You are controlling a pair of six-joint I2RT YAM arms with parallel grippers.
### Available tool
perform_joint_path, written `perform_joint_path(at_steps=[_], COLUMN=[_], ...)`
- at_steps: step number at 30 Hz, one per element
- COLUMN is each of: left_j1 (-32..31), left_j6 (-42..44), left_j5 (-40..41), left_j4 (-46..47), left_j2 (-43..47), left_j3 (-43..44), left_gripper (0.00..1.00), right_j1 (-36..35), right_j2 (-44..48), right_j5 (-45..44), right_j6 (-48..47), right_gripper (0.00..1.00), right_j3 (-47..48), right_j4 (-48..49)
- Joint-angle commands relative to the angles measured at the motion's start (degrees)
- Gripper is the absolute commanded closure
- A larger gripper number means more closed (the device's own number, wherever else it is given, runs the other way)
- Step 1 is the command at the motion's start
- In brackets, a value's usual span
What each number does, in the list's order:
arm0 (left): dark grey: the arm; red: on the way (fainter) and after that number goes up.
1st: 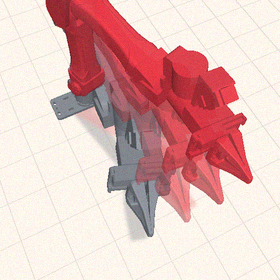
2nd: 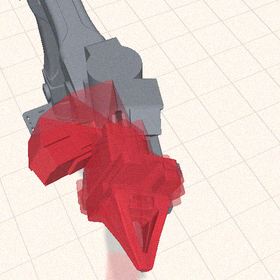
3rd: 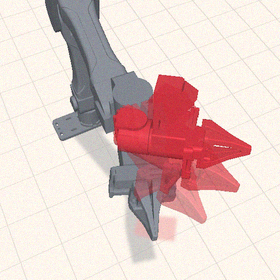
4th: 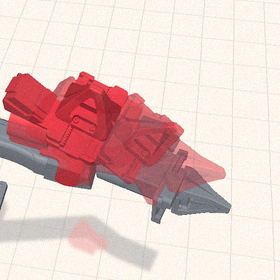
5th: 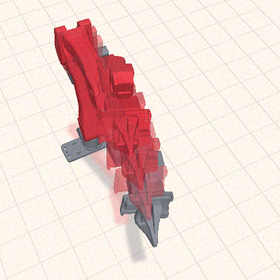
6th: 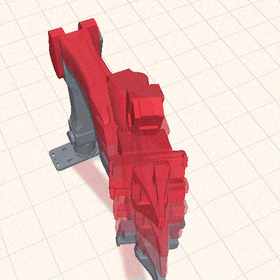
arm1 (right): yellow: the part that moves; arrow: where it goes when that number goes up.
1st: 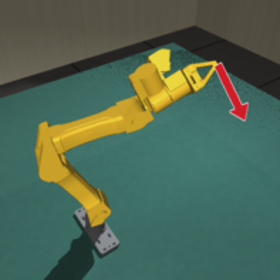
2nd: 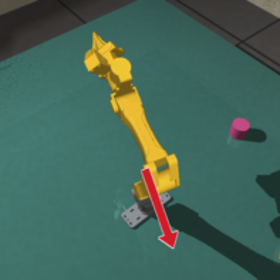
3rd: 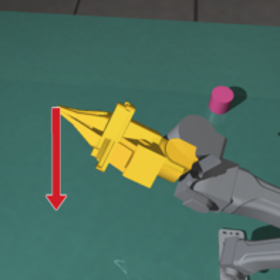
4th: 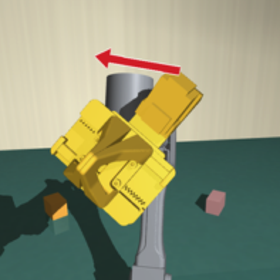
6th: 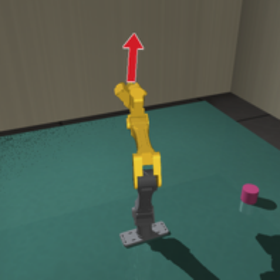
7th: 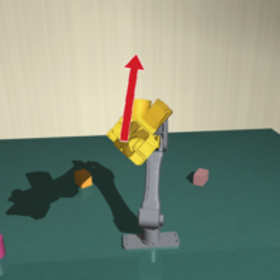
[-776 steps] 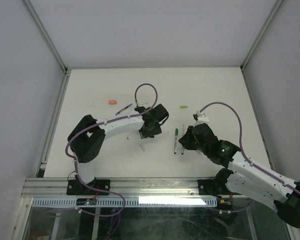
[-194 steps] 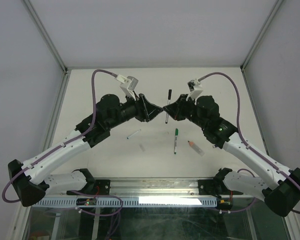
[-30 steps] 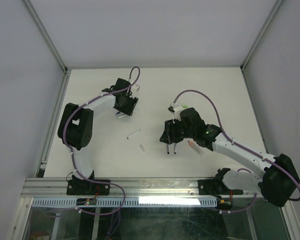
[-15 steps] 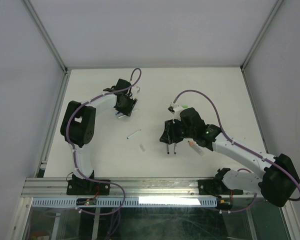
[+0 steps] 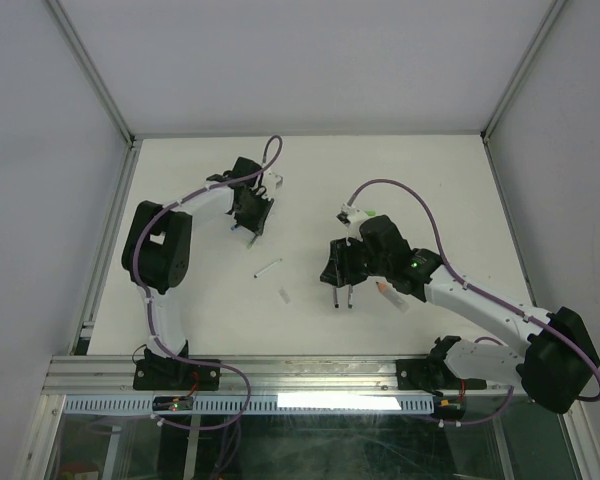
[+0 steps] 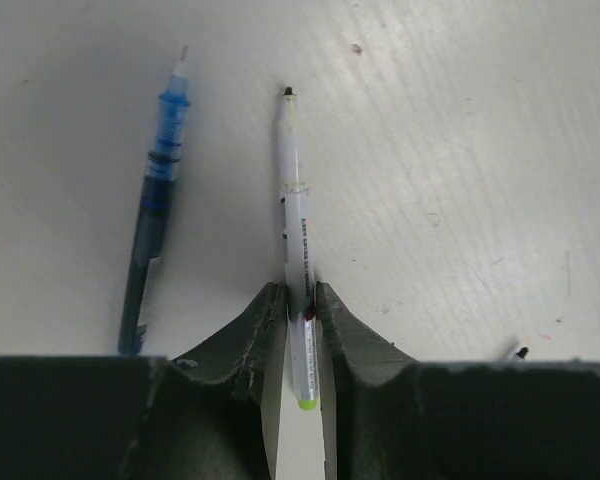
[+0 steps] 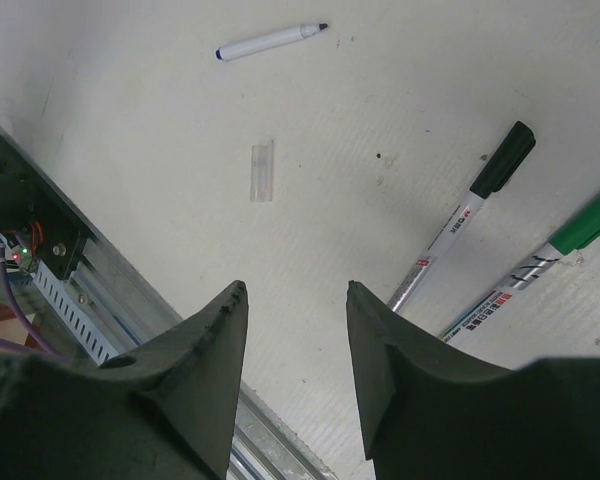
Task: Insert the pens into the pen caps
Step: Move the pen to the center of the board.
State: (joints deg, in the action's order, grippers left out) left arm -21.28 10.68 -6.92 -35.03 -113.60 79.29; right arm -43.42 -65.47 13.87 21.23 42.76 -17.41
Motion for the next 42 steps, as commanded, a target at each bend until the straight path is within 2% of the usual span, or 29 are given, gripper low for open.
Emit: perform_joint_path(at_steps=[1,10,16,24,37,42], left_j1=[-3.27,-9.61,-10.54,-11.28,-13.04,-13.23], left_j6=[-2.48,-5.81,-5.80,-6.24,-7.09,-7.28], left_j5=[-6.27,-7.10,-5.11,-4.32,0.89,1.71], left_j4=[-0.90,0.13,0.00,0.13,-1.15,-1.28], left_j2=[0.11,-3.20,-3.82,-1.78,2.94,2.57], left_j3=[2.54,8.23,8.76,4.66,-3.87,-4.46], left_gripper=[0.82,0.83,0.71,0.62,0.63,0.73], right_j1=[0.15,0.18,0.18,0.18,0.18,0.18], right_j2=[1.60,0.90,1.22,1.06,0.39,-0.52], right_j5=[-3.44,-4.72,-5.06,-5.09,-4.87,-4.27], right_j6=[1.87,3.68,3.88,4.34,4.62,4.79], right_gripper=[0.54,0.54,0.54,0.53,0.53,0.53], right_j3=[0.28,-0.39,-0.48,-0.93,-1.28,-0.94], right_j4=[2.77,2.89,2.44,2.98,3.78,4.37])
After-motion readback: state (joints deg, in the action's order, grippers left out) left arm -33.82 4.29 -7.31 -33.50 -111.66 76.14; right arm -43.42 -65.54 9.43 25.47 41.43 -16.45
